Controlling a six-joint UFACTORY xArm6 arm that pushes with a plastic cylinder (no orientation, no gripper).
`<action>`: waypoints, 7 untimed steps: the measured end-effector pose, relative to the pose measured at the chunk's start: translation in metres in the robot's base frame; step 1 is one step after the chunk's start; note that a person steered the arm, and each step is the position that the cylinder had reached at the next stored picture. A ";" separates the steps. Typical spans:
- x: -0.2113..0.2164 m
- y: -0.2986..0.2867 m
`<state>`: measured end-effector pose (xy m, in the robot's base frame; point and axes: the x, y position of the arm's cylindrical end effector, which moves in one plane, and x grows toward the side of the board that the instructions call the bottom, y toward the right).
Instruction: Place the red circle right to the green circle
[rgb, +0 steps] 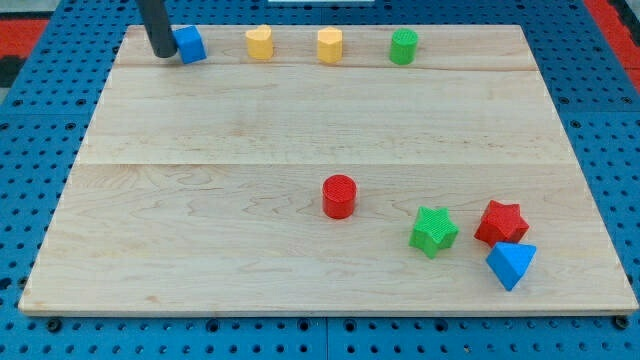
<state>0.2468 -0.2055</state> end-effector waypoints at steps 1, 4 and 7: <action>0.035 0.007; 0.278 0.143; 0.231 0.318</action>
<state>0.4779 0.1123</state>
